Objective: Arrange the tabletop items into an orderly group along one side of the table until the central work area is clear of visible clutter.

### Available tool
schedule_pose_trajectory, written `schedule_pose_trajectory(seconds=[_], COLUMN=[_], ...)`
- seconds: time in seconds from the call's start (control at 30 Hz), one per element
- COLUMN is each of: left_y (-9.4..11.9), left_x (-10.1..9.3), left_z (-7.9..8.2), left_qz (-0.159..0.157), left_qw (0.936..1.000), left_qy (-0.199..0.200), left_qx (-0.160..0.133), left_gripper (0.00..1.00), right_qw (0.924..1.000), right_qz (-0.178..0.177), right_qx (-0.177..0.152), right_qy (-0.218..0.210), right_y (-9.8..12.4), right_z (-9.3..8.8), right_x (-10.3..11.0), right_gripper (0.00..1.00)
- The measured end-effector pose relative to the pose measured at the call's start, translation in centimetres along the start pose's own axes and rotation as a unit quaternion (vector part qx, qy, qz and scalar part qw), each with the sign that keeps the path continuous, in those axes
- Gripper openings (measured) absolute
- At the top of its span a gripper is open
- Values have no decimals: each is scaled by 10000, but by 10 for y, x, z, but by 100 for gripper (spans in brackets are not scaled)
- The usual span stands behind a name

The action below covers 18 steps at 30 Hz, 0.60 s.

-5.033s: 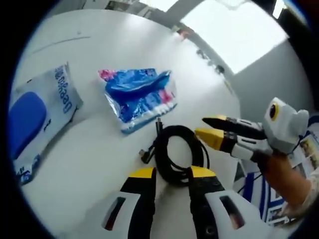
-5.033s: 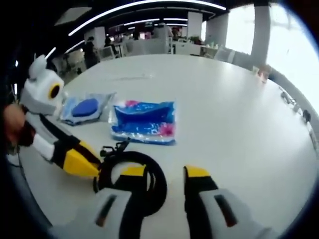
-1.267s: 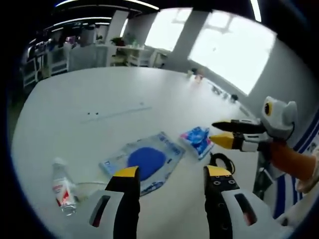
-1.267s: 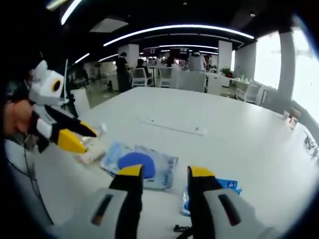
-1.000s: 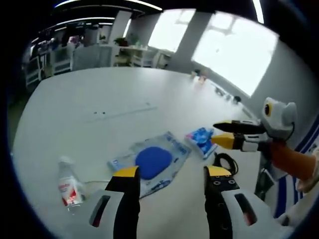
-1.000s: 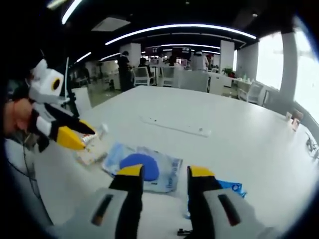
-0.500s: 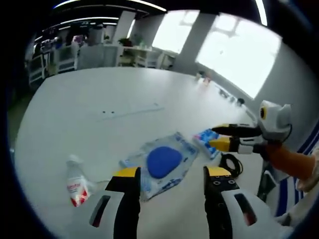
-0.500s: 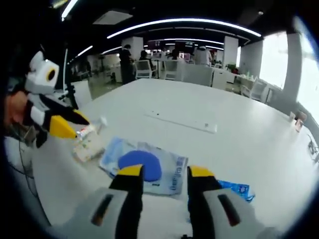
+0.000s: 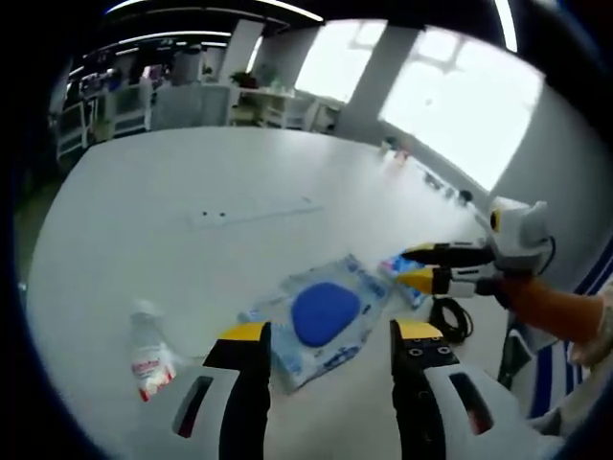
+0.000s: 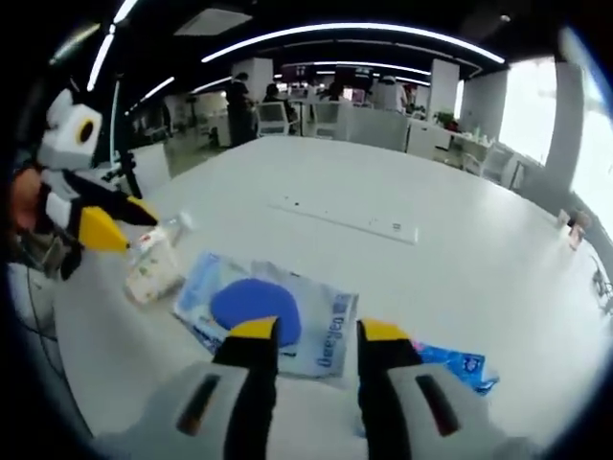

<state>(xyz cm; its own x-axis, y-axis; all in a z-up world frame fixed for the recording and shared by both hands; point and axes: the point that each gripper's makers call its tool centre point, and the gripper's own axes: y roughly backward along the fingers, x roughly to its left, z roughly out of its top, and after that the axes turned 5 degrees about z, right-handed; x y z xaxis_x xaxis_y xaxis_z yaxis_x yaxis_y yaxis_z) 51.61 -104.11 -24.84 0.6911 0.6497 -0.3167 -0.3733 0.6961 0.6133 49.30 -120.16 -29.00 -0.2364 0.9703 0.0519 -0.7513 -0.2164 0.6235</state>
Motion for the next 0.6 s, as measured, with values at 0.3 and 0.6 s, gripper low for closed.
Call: schedule_pose_trajectory(seconds=[0.3,0.6], left_y=[-2,-6], left_x=[2,5], left_z=[3,0], left_qz=[-64,-122], left_qw=[9999,9998], left_qy=[48,94], left_qx=[-76,-82], left_gripper=[45,45], right_qw=[9996,9986], right_qz=[-51,-239], right_qx=[239,382], right_qy=[-115,-284], right_y=[-15,-29], right_z=[-12,-23], right_x=[0,-9], right_gripper=[27,26])
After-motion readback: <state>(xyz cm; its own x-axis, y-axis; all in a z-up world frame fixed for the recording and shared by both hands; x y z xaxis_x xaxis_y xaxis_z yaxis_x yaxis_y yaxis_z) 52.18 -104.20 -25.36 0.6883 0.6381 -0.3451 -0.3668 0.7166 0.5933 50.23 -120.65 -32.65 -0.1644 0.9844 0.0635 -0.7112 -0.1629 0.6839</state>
